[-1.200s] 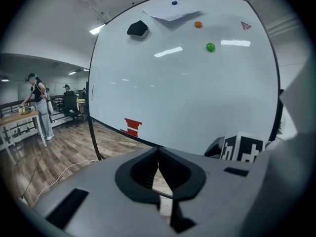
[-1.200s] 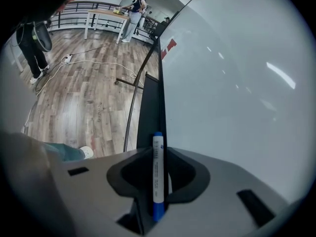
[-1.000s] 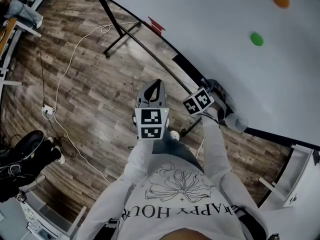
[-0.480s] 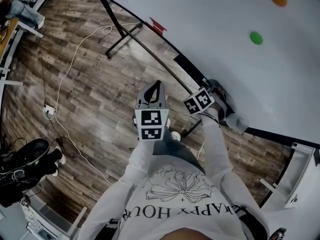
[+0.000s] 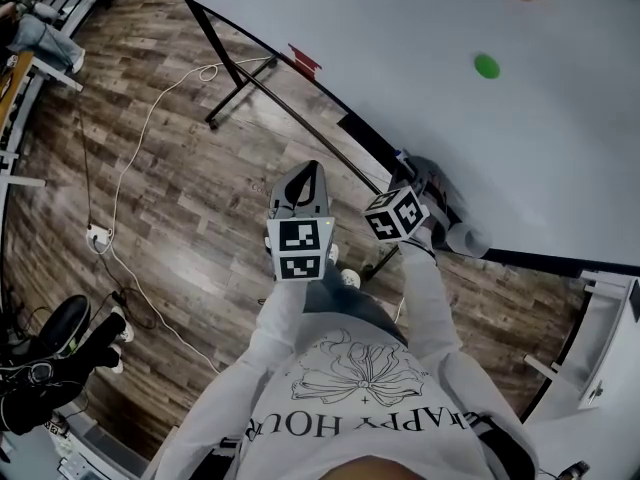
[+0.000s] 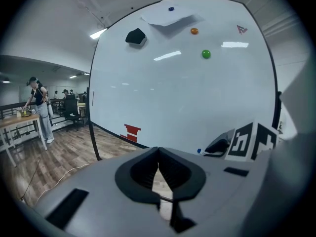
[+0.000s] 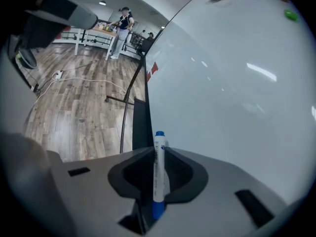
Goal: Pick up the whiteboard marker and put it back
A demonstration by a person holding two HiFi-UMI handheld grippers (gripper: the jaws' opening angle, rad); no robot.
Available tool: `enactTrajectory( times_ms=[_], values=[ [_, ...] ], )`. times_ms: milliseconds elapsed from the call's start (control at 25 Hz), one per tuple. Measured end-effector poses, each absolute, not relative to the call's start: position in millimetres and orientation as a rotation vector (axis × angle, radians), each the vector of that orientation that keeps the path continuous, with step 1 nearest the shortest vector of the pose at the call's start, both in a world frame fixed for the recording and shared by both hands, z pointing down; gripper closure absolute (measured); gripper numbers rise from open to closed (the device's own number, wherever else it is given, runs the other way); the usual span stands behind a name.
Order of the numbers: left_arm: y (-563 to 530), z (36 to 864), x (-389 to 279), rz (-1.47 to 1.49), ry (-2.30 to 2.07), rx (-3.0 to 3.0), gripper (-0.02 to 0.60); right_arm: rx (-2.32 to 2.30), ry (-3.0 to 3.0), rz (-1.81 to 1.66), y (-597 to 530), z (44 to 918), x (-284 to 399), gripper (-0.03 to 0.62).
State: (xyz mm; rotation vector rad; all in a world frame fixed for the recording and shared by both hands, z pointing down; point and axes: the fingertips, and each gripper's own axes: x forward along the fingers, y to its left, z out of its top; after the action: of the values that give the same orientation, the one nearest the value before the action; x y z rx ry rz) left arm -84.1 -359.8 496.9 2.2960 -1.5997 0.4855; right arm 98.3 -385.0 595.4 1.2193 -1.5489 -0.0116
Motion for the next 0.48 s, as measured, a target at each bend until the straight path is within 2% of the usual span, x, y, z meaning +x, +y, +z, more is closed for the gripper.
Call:
enactTrajectory(
  times_ms=[480],
  values=[
    [-349.3, 454.8, -42.2, 0.387, -1.541, 2.435, 0.575, 1.625, -1.718, -0.034, -350.8, 483.1, 120.0, 0.528]
  ],
)
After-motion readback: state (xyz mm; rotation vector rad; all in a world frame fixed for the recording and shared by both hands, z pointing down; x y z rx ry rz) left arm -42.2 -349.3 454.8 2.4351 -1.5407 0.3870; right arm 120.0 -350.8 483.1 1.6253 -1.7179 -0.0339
